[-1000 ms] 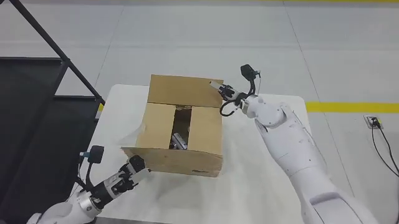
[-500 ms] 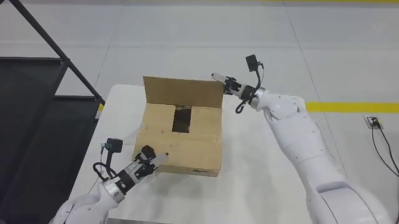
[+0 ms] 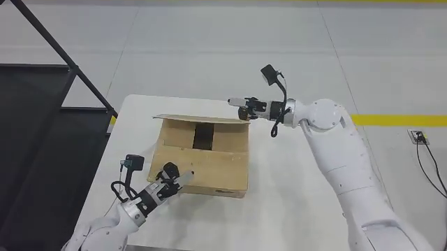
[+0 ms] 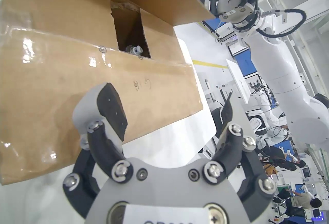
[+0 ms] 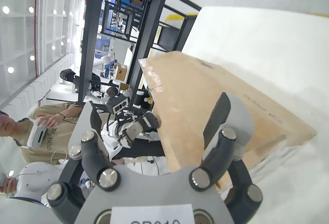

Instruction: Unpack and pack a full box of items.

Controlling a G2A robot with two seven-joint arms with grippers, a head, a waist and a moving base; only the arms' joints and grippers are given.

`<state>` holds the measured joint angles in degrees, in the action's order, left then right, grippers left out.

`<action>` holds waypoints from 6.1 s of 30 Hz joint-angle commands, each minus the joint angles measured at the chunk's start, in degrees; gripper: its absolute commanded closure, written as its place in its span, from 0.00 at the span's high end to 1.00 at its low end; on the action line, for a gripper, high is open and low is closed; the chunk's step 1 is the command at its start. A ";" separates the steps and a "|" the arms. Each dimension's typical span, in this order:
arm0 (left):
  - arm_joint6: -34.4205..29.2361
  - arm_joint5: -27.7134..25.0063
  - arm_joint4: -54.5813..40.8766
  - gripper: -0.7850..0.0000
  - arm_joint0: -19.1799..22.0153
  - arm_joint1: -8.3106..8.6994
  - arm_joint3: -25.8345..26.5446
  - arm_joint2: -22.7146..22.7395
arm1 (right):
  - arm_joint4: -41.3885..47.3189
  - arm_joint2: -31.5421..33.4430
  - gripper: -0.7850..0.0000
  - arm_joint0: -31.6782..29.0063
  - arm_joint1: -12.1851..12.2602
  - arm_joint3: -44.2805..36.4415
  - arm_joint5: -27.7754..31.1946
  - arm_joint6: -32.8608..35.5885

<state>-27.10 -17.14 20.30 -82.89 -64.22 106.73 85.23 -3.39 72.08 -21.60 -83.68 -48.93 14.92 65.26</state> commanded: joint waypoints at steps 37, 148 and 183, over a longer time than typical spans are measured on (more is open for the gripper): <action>15.89 6.17 -12.11 1.00 -7.44 -0.67 -7.90 8.94 | 6.88 -5.50 1.00 -12.47 0.81 -10.47 -13.56 -6.59; 9.59 20.68 -45.66 1.00 25.22 -4.18 -43.83 1.89 | 7.42 -10.91 1.00 -10.13 4.13 -13.56 -15.44 -8.53; 14.49 13.66 -45.48 1.00 13.26 -3.21 -20.98 10.77 | 9.22 -11.41 1.00 -10.18 4.76 -11.99 -13.75 -8.54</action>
<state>-12.82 -3.22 -25.44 -69.09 -67.44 84.66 95.85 5.82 60.70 -31.80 -78.93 -60.95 1.14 56.71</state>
